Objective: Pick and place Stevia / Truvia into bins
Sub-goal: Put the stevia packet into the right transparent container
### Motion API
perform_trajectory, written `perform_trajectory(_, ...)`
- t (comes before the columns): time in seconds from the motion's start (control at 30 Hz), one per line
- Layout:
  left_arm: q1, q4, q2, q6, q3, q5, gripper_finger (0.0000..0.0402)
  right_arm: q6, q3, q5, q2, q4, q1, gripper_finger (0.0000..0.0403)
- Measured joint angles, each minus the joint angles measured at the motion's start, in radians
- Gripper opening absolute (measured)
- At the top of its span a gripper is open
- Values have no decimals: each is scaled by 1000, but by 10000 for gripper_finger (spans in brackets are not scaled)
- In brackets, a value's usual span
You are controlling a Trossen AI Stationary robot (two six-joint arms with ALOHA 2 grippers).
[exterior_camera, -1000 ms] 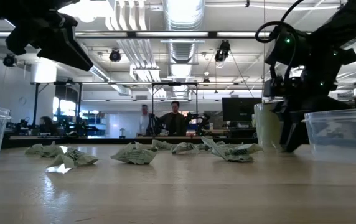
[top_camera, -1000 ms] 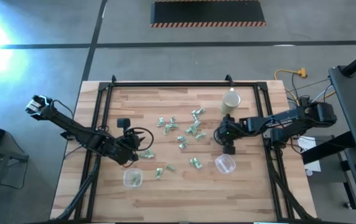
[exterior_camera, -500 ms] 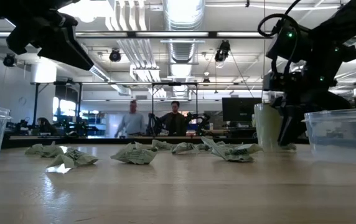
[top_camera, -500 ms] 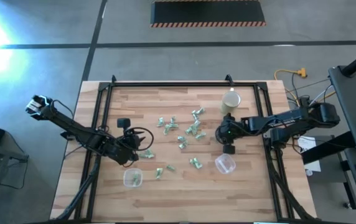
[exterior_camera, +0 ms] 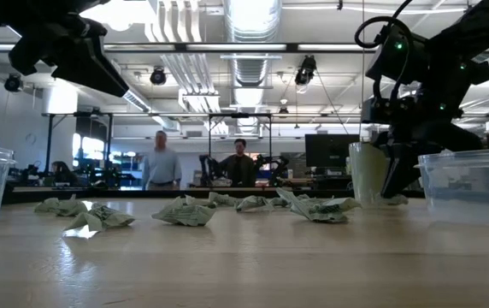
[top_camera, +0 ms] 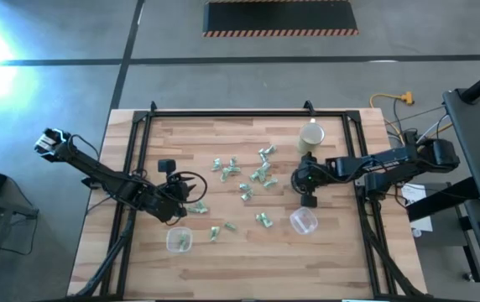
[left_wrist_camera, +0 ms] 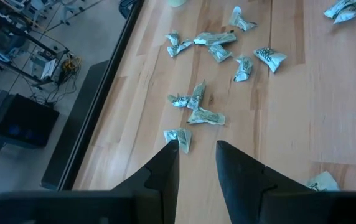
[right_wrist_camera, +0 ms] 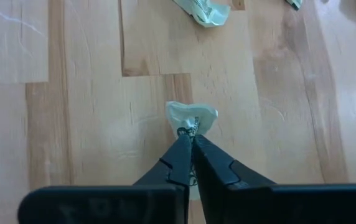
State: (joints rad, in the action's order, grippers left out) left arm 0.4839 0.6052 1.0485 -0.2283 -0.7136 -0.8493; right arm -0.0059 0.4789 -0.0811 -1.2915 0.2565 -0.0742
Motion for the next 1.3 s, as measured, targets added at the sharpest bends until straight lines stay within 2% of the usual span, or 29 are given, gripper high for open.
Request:
perform_trajectory(0.4,0,0,0,0,0,0,89,-1,0,2,16,0,0,9)
perform_trajectory(0.8,0,0,0,0,0,0,89,-7,55,3,111,75,31,9)
perform_trajectory(1.13,0,-3,0,0,0,0,89,71,128,14,209,216,161,8)
perform_trajectory(1.3,0,-5,0,0,0,0,89,167,138,76,254,242,268,8)
